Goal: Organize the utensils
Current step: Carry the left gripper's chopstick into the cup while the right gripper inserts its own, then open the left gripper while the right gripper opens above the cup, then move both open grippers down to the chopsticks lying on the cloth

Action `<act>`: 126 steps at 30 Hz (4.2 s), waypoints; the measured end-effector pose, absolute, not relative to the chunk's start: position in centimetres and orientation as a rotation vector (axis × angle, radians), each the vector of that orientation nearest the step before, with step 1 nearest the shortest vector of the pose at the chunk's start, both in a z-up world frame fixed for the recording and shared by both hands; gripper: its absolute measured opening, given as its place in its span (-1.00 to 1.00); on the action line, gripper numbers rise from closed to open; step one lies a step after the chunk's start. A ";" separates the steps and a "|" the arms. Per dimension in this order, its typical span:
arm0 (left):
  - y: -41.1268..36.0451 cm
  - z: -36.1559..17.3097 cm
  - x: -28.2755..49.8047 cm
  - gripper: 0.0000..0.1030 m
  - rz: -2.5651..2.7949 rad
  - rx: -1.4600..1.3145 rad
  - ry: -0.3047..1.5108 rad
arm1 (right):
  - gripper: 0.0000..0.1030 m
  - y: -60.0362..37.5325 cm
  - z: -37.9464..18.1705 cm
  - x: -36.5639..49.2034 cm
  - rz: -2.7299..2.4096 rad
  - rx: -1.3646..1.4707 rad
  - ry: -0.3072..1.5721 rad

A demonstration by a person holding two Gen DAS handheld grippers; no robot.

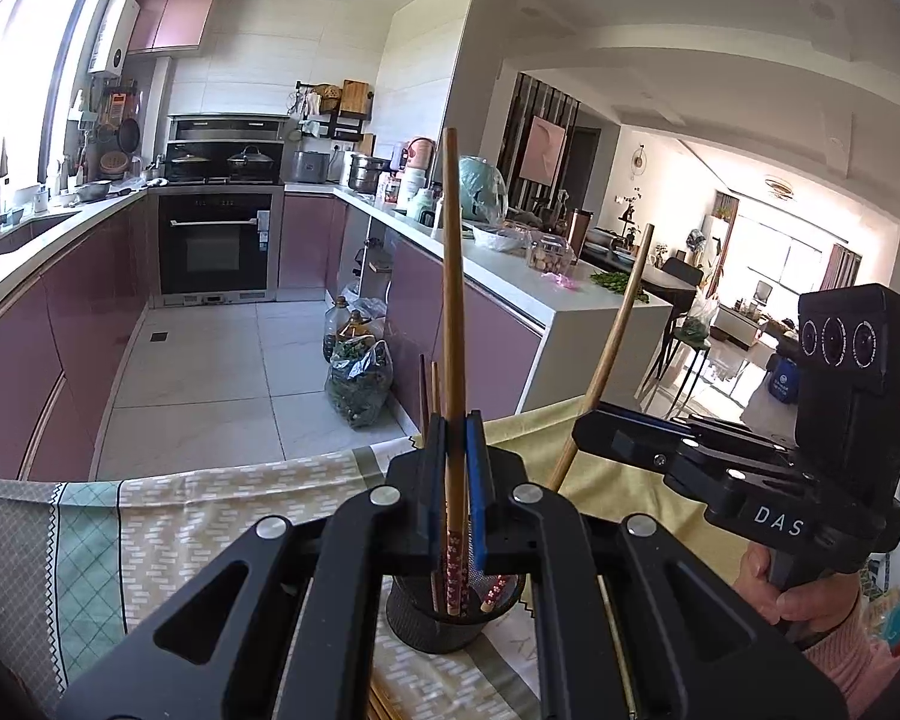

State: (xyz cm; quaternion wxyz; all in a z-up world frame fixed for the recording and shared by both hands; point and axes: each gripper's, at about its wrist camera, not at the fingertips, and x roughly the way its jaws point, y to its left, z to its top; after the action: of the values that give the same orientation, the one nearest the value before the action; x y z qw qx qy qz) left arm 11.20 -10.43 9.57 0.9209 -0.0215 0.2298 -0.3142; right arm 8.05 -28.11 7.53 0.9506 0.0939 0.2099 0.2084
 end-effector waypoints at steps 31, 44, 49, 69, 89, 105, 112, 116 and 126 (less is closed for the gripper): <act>-13.4 1.0 16.3 -0.86 -0.640 0.092 0.723 | -0.89 -26.2 1.0 12.8 0.394 0.193 0.661; -11.7 0.5 15.4 -0.38 -0.599 0.046 0.691 | -0.76 -26.2 0.1 13.3 0.379 0.218 0.673; -9.2 0.2 13.5 -0.14 -0.564 0.011 0.652 | -0.47 -26.1 0.3 11.5 0.392 0.200 0.648; -4.4 -9.1 8.4 0.00 -0.471 0.105 0.842 | -0.12 -21.5 -5.9 5.8 0.484 0.165 0.797; -4.9 -11.0 7.6 0.00 -0.454 0.101 0.897 | -0.11 -19.8 -8.5 5.3 0.500 0.164 0.872; -4.4 -11.1 7.5 -0.12 -0.446 0.093 0.901 | -0.11 -17.9 -8.8 5.8 0.477 0.087 0.884; -3.9 -10.9 7.8 -0.29 -0.440 0.075 0.907 | -0.26 -16.8 -8.9 6.3 0.431 0.024 0.893; -4.0 -10.9 7.9 -0.28 -0.442 0.084 0.909 | -0.40 -16.8 -8.8 6.3 0.419 0.002 0.901; -4.7 -10.9 8.8 -0.28 -0.435 0.124 0.909 | -0.42 -16.6 -8.9 7.1 0.390 -0.025 0.923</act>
State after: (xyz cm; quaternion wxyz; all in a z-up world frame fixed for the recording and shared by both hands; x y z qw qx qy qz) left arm 8.82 -4.72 -10.94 0.8738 0.0596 0.4354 -0.2081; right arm 7.05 -16.58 -8.86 0.8771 -0.0120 0.4423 0.1870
